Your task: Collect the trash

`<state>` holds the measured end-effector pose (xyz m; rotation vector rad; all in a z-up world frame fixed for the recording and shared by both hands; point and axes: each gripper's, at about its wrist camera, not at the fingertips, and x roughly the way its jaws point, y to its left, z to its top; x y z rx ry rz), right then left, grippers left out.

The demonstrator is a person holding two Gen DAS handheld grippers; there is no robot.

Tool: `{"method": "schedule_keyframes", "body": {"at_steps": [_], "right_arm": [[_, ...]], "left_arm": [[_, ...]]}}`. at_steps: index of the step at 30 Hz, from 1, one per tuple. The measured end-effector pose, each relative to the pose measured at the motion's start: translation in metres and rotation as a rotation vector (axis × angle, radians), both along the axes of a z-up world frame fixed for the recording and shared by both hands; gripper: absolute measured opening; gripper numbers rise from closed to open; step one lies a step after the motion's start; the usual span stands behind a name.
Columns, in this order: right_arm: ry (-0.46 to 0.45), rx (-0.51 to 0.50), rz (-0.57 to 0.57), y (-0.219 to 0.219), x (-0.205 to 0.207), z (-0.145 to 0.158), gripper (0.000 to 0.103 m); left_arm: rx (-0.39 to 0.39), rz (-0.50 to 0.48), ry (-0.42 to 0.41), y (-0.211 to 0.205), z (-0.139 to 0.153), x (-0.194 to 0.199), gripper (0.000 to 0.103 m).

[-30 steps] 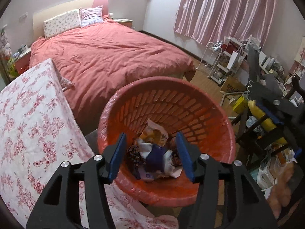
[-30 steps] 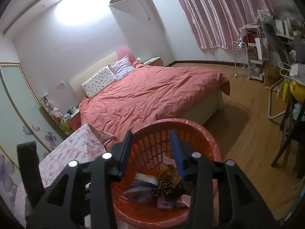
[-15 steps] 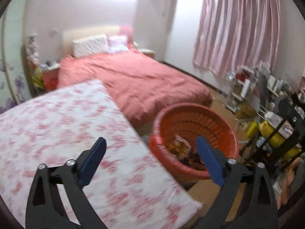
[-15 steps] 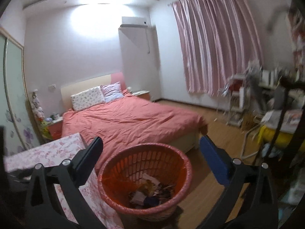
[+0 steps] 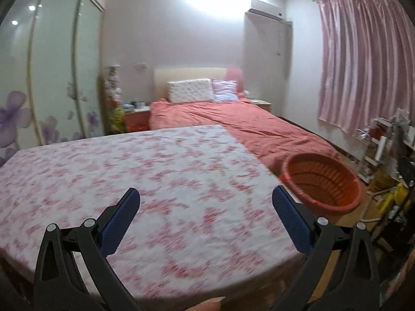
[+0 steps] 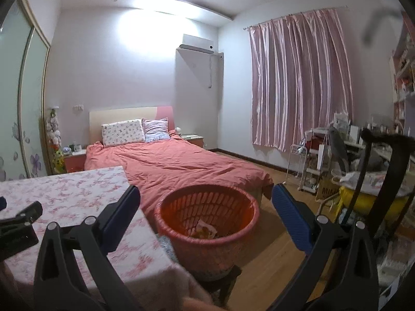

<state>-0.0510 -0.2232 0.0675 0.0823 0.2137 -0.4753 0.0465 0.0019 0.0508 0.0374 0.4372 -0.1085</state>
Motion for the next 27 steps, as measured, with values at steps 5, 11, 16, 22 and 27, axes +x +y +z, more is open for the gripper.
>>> {"method": "schedule_keyframes", "body": {"at_steps": [5,11,16,22,27], "right_arm": [[0.046,0.059,0.002,0.003,-0.011,-0.006,0.099],[0.120,0.062,0.014,0.016,-0.007,-0.019,0.099],[0.151,0.055,0.013,0.021,-0.002,-0.023,0.099],[0.180,0.038,-0.001,0.025,0.003,-0.029,0.099],[0.205,0.035,-0.007,0.028,0.007,-0.035,0.099]], "left_arm": [[-0.006,0.051,0.018,0.010,-0.011,-0.014,0.100],[-0.031,0.056,0.074,0.014,-0.026,-0.019,0.100],[-0.036,0.080,0.075,0.019,-0.029,-0.028,0.100],[-0.043,0.109,0.095,0.024,-0.032,-0.027,0.100],[-0.031,0.114,0.105,0.024,-0.035,-0.027,0.100]]}}
